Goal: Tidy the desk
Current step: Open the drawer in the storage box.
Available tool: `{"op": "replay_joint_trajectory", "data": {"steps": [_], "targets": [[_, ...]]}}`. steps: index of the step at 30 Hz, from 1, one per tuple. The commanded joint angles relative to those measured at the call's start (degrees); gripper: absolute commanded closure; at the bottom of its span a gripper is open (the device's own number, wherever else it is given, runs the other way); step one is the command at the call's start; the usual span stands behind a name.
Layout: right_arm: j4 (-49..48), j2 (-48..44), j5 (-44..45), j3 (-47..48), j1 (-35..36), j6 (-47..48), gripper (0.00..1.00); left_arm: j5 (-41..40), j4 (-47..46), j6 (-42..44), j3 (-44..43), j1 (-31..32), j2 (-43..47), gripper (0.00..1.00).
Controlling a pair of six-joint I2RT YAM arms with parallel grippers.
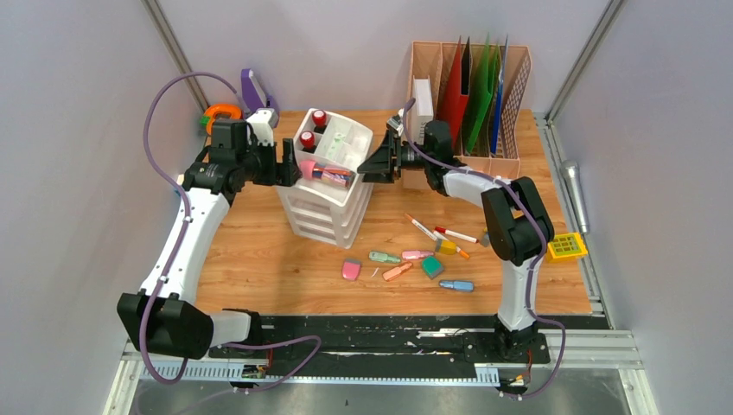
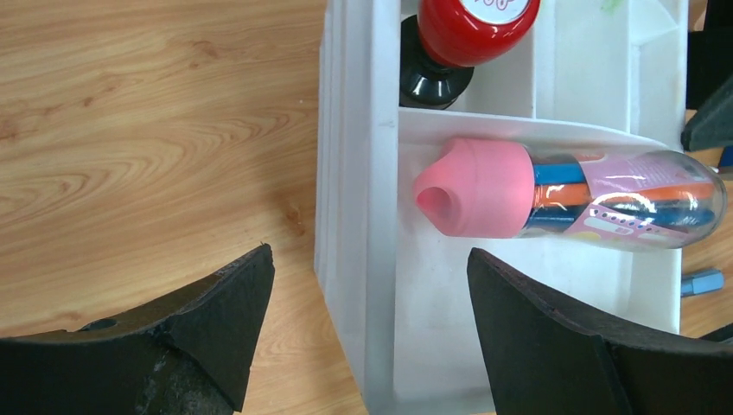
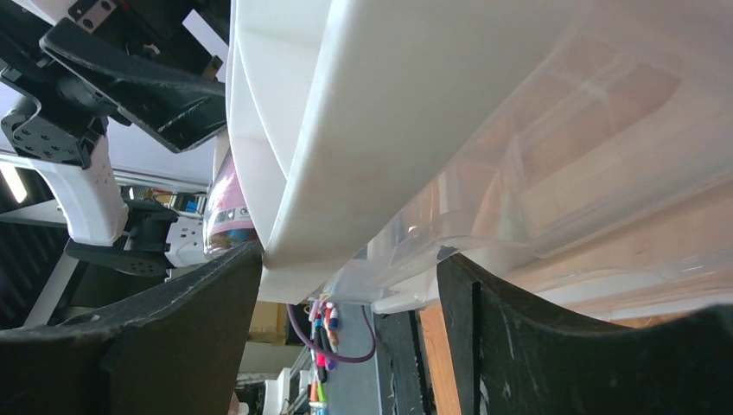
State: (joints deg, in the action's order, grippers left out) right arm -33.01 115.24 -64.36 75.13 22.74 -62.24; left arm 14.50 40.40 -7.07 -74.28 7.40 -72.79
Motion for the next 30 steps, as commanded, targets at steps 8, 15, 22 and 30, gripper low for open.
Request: {"op": "replay_joint_trajectory", "data": {"steps": [8, 15, 22, 30], "targets": [[-7.0, 0.0, 2.1, 1.8, -1.4, -4.4, 0.23, 2.5, 0.8, 1.7, 1.0, 0.2, 1.2, 0.09], [-10.5, -1.9, 3.7, -2.2, 1.4, -6.6, 0.24, 2.7, 0.2, 0.9, 0.7, 0.2, 0.6, 0.09], [-17.1, -0.7, 4.7, -2.6, 2.4, -12.0, 0.24, 3.1, 0.1, 0.7, 0.6, 0.2, 0.4, 0.08], [-26.5, 0.9, 6.4, -4.4, 2.7, -19.7, 0.25, 3.0, -0.8, 0.6, 2.2, 0.2, 1.0, 0.08]]}}
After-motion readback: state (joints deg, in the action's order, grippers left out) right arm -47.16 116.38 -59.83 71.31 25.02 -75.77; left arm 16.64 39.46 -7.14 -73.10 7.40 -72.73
